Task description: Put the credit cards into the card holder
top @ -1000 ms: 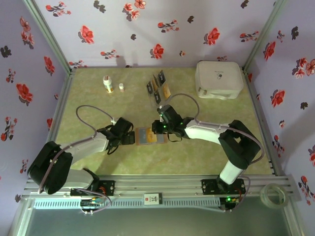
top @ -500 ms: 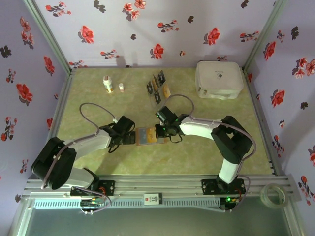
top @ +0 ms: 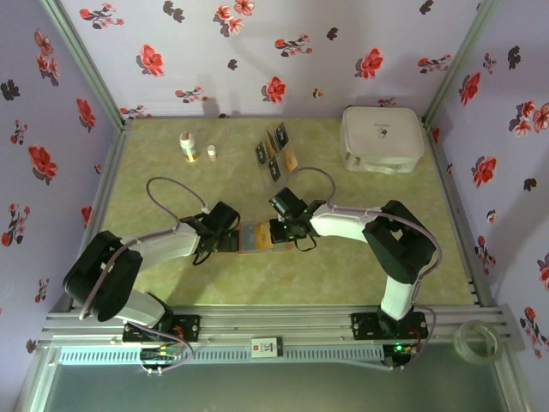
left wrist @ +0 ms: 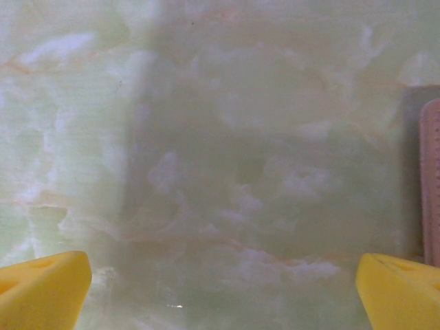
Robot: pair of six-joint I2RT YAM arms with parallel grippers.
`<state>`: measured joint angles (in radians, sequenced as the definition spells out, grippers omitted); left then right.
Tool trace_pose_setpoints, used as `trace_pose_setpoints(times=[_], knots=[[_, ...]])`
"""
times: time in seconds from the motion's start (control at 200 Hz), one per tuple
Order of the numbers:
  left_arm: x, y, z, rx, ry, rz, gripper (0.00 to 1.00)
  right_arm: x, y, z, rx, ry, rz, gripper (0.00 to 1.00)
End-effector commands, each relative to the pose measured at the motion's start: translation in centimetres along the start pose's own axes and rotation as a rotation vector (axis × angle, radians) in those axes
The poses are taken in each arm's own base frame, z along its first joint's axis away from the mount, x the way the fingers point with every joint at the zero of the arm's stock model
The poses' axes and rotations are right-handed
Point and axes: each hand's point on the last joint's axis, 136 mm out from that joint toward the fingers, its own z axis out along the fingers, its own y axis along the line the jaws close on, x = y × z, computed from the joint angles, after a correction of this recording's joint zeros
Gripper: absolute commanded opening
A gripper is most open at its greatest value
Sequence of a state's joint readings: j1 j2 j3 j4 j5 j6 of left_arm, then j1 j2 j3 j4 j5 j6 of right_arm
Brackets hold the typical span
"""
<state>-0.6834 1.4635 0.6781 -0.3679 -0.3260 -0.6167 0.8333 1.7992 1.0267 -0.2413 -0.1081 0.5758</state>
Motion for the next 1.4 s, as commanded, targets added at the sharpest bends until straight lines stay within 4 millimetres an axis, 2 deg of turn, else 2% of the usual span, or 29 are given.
trace_pose_setpoints(times=[0.0,0.48,0.635,0.865,1.005,1.395], knots=[[-0.4,-0.4,0.2,-0.007,-0.009,0.029,1.00,-0.1,1.0,0.3,-0.013,0.006,-0.010,0.00],[0.1,-1.0,0.8,0.009,0.004,0.033,1.00,0.0,2.7,1.0,-0.028,0.020,-0.037,0.00],[0.0,-1.2,0.8,0.014,0.002,0.031,1.00,0.1,2.5,1.0,-0.013,0.030,-0.052,0.00],[-1.1,-0.5,-1.1,0.018,-0.051,0.000,1.00,-0.8,0.9,-1.5,0.074,-0.006,-0.100,0.00],[-1.8,0.1,-1.7,0.012,-0.068,-0.011,1.00,-1.6,1.1,-2.1,0.077,-0.020,-0.112,0.00],[-1.4,0.8,-0.6,-0.029,-0.034,-0.015,1.00,-2.5,2.2,-0.4,0.049,-0.008,-0.107,0.00]])
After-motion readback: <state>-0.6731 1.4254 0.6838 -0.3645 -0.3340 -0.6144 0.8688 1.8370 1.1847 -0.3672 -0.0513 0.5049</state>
